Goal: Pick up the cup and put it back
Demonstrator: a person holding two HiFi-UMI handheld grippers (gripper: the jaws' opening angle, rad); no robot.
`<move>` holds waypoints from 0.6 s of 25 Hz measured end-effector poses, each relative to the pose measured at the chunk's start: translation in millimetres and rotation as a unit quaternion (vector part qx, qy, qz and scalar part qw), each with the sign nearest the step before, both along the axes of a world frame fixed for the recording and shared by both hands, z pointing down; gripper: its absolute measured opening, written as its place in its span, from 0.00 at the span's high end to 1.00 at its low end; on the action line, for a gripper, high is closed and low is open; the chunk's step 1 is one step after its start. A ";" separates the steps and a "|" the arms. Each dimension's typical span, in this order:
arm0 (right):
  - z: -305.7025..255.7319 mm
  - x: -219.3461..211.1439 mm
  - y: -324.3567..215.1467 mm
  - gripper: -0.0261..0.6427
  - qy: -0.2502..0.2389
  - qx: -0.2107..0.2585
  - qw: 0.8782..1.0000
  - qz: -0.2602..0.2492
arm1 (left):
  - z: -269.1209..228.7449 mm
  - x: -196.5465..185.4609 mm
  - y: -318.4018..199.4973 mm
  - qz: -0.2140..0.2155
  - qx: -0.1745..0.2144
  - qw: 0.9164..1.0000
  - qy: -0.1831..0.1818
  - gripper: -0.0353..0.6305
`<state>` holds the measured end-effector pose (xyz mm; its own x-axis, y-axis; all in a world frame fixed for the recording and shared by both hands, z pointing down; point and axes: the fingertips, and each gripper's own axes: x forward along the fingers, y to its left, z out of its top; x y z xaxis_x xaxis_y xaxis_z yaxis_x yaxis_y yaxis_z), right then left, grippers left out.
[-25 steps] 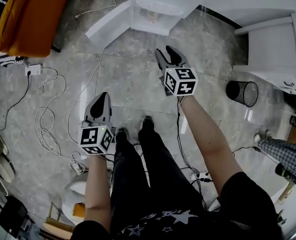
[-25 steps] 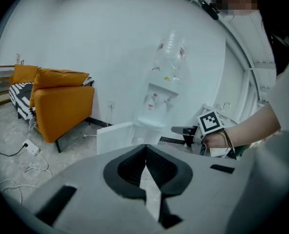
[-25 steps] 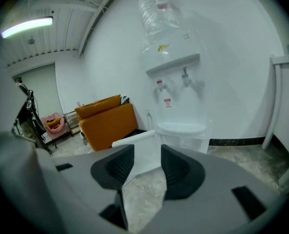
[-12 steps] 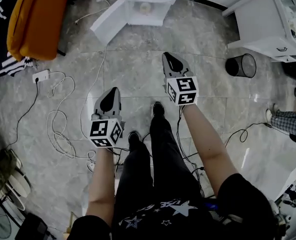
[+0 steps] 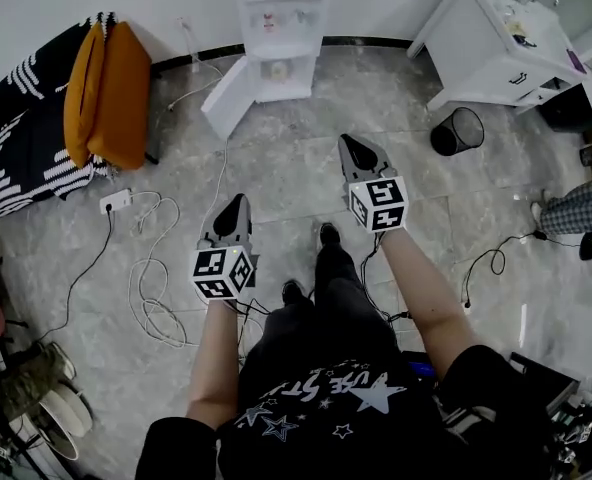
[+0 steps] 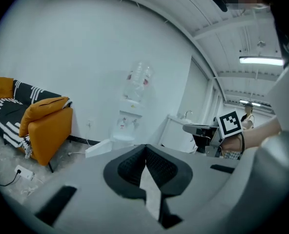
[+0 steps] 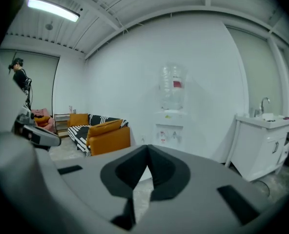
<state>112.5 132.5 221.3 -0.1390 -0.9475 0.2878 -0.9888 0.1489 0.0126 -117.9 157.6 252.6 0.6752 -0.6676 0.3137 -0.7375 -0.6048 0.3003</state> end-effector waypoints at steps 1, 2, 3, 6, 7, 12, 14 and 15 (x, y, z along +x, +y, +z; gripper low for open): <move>-11.7 -3.0 6.2 0.95 0.002 0.004 1.000 -0.001 | -10.2 2.3 4.2 0.009 0.003 1.000 0.001 0.93; -22.6 -6.4 11.9 0.95 0.002 0.008 1.000 -0.001 | -19.7 4.8 9.6 0.019 0.006 1.000 0.002 0.93; -32.5 -9.5 17.3 0.95 0.001 0.013 1.000 -0.001 | -28.4 7.7 15.6 0.030 0.009 1.000 0.001 0.93; -54.2 -14.9 31.7 0.95 0.000 0.018 1.000 -0.003 | -50.0 19.2 32.0 0.061 0.024 0.998 -0.007 0.93; -58.8 -17.3 36.4 0.95 0.003 0.017 1.000 -0.008 | -55.2 21.9 36.7 0.067 0.028 0.997 -0.009 0.93; -81.2 -26.7 50.0 0.95 0.012 0.022 0.999 -0.028 | -77.1 25.4 36.8 0.070 0.047 0.996 -0.017 0.93; -88.8 -26.5 53.6 0.95 0.014 0.026 0.999 -0.031 | -84.8 27.9 33.5 0.072 0.056 0.996 -0.023 0.93; -91.7 -26.1 55.6 0.95 0.014 0.027 0.999 -0.033 | -88.6 29.3 32.5 0.074 0.061 0.995 -0.026 0.93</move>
